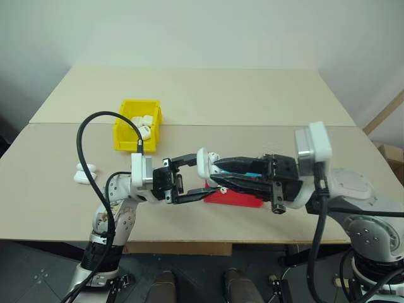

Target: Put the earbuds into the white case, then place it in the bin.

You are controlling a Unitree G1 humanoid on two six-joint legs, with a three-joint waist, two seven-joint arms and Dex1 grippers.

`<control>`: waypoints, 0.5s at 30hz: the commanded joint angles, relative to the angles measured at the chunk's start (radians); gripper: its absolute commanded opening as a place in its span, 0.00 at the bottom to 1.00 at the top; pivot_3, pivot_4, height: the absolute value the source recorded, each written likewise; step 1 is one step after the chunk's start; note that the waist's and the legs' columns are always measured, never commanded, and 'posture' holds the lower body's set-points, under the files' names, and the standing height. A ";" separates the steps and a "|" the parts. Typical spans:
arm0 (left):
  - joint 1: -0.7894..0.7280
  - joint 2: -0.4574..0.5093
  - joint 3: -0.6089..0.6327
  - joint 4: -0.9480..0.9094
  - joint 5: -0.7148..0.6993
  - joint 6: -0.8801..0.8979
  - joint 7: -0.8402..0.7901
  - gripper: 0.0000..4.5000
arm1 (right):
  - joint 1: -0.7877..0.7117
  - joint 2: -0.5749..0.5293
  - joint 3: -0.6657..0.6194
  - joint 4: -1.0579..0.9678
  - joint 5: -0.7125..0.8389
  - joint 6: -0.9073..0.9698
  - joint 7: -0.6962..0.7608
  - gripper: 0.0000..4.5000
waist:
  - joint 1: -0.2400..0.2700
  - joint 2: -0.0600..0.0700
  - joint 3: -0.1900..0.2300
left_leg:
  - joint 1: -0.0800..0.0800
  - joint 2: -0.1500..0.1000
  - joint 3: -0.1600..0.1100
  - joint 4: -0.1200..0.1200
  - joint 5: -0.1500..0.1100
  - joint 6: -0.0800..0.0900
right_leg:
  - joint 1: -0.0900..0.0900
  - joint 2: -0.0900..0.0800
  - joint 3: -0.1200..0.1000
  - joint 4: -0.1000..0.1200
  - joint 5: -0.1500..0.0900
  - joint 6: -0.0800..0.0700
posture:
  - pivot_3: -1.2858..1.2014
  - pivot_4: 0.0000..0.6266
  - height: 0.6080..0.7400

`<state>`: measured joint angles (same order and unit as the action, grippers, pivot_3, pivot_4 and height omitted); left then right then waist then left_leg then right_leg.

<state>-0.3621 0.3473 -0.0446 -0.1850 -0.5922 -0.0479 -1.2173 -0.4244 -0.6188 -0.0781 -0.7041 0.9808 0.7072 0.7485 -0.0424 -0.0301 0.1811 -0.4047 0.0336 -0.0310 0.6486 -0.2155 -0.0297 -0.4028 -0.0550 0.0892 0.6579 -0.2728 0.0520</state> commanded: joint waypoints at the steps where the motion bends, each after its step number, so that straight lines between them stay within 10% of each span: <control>1: -0.020 -0.005 0.007 -0.019 -0.010 -0.022 0.003 0.60 | 0.000 -0.008 -0.001 -0.024 -0.006 -0.033 0.008 0.30 | 0.000 0.000 0.000 | 0.000 0.000 0.000 0.000 0.000 0.000 | 0.000 0.000 0.000 0.000 0.000 0.000 | 0.52 0.24 1.00; 15: -0.024 -0.011 0.000 -0.009 -0.007 -0.031 -0.005 0.60 | 0.007 -0.015 0.014 -0.025 -0.069 -0.061 0.010 0.30 | 0.000 0.000 0.000 | 0.000 0.000 0.000 0.000 0.000 0.000 | 0.000 0.000 0.000 0.000 0.000 0.000 | 0.52 0.24 1.00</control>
<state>-0.3621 0.3444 -0.0446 -0.1794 -0.5893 -0.0580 -1.2222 -0.4161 -0.6217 -0.0562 -0.7043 0.9186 0.6780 0.7570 -0.0423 -0.0300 0.1811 -0.4046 0.0336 -0.0310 0.6486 -0.2155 -0.0297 -0.4028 -0.0549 0.0892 0.6579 -0.2728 0.0520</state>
